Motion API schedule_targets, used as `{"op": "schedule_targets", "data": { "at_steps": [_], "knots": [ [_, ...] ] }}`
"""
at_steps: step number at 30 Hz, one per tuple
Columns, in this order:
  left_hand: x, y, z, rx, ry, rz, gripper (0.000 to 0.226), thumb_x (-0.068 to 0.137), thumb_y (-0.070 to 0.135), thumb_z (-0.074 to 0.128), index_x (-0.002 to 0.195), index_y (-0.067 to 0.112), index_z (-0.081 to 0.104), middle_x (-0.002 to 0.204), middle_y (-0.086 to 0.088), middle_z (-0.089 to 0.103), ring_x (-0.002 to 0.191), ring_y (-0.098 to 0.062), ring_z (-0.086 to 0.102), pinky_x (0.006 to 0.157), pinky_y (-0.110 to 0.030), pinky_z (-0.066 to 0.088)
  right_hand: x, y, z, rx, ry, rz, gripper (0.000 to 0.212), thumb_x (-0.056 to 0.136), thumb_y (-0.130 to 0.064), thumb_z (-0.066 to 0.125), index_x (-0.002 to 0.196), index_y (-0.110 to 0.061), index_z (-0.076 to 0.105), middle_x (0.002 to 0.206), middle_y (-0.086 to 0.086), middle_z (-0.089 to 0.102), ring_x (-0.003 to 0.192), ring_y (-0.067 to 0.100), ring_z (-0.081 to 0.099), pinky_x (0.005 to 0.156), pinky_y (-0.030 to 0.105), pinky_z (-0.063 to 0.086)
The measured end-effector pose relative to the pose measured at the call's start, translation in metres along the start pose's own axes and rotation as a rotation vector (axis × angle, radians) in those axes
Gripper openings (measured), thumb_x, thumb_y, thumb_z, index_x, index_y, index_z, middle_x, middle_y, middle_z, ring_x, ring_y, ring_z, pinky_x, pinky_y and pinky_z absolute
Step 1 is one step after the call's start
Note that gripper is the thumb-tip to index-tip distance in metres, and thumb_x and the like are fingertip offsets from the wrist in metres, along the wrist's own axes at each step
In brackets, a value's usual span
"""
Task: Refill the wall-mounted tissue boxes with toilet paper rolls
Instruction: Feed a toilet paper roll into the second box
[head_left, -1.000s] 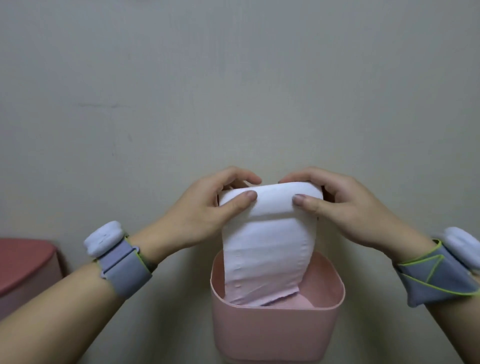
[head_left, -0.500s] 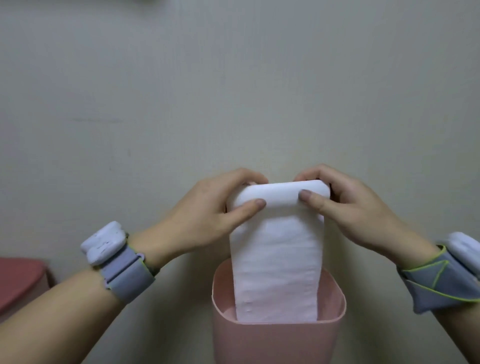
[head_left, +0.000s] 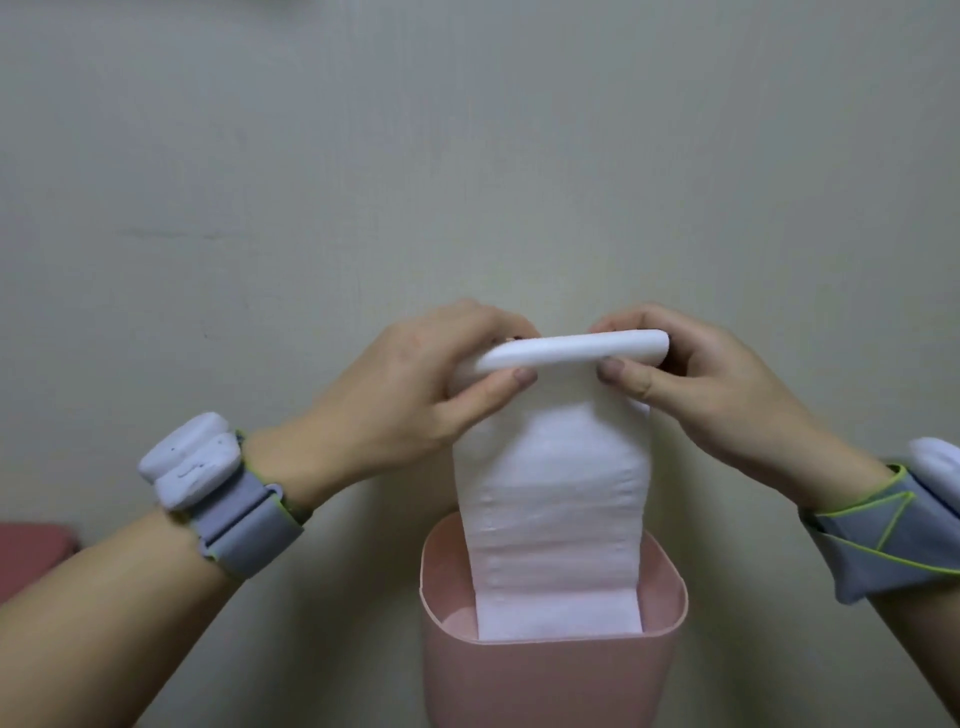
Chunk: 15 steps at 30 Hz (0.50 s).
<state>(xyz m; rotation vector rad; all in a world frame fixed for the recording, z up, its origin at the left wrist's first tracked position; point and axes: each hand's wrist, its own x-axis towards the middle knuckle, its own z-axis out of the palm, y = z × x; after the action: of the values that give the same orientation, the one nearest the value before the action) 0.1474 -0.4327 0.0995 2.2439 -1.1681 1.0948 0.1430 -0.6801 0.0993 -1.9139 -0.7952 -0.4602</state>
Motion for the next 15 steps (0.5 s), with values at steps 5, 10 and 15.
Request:
{"op": "schedule_targets", "data": {
  "at_steps": [5,10,15],
  "knots": [
    [0.003,-0.008,-0.003,0.188,0.016,0.102,0.027,0.093,0.033,0.061,0.113,0.014,0.065,0.093,0.001,0.061,0.08,-0.014,0.052,0.067,-0.023,0.039,0.002,-0.001,0.001,-0.02,-0.015,0.022,0.025,0.084,-0.035,0.065,0.101,-0.017,0.068,0.096,0.018,0.063,0.083,0.023,0.059,0.074,0.042,0.045],
    [-0.001,-0.023,0.024,0.41,0.089,0.158,0.026,0.097,0.026,0.056,0.11,0.006,0.065,0.097,-0.012,0.06,0.084,-0.031,0.052,0.07,-0.043,0.045,-0.005,0.001,0.001,-0.539,0.261,-0.205,0.022,0.084,-0.02,0.062,0.106,-0.021,0.065,0.102,0.002,0.056,0.093,0.016,0.056,0.08,0.024,0.046],
    [-0.006,-0.026,0.045,0.485,0.204,0.173,0.025,0.101,0.027,0.054,0.111,0.008,0.068,0.098,-0.013,0.061,0.087,-0.03,0.049,0.07,-0.042,0.04,-0.027,-0.006,0.015,-0.418,-0.095,-0.191,0.017,0.088,-0.014,0.06,0.092,-0.028,0.068,0.077,-0.01,0.068,0.076,0.013,0.065,0.067,0.022,0.047]
  ]
}}
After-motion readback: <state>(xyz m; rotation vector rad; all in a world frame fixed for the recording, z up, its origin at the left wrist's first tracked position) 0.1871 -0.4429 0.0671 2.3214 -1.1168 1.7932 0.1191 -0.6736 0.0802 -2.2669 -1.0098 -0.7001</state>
